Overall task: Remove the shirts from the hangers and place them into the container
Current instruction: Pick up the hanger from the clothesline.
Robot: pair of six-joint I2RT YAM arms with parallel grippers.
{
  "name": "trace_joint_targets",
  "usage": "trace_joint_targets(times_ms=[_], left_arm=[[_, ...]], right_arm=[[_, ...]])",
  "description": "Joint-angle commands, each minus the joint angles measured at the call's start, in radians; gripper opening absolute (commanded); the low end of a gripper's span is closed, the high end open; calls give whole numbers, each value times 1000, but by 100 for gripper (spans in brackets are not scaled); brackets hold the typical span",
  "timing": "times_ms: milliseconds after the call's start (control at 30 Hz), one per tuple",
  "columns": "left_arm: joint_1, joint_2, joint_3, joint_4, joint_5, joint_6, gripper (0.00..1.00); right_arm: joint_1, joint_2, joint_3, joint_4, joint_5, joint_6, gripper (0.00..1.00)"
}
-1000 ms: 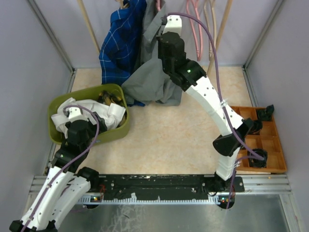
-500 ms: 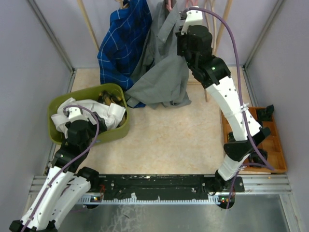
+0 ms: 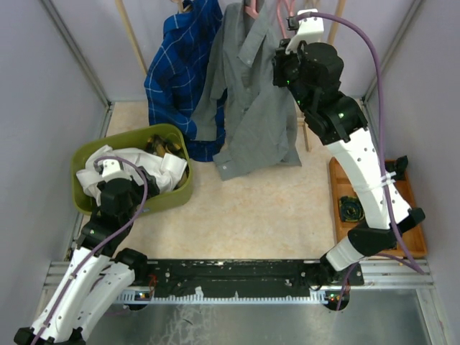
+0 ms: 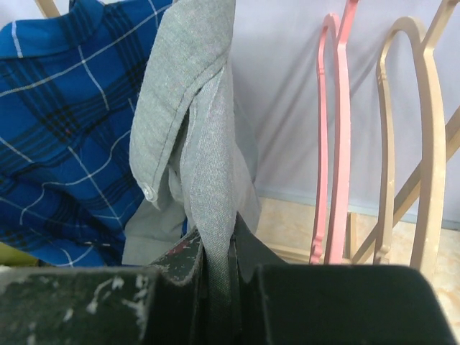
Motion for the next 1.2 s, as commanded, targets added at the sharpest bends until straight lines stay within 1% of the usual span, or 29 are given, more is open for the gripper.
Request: trace_joint_targets(times_ms=[0,100,233,467,600,733,1033,1167], left_arm=[[0,5,2,9,18,3,100],[-1,10,4,5,20,4,100],[0,4,6,-2,11,-2,100],[-1,3,4,1,12,-1,100],[-2,0,5,-1,4,-2,100],[-1,3,5,-2,1,-3,100],[-1,1,7,-12,-19,-8,100],[-1,1,9,-15,-21,-10,100]], right_arm=[[-9,-65,-21,120,-34,36,0],[-9,-56,-19,133,-38,40,0],[-9,-21,43,108,-51,48,0],[-7,5,109,136,-44,56,0],[-8,8,117,169,-42,51,0],[-8,-3,95,198,-44,50,0],[-9,-79,-67,322,-43,67,0],[-9,-76,-72,332,-48,85,0]])
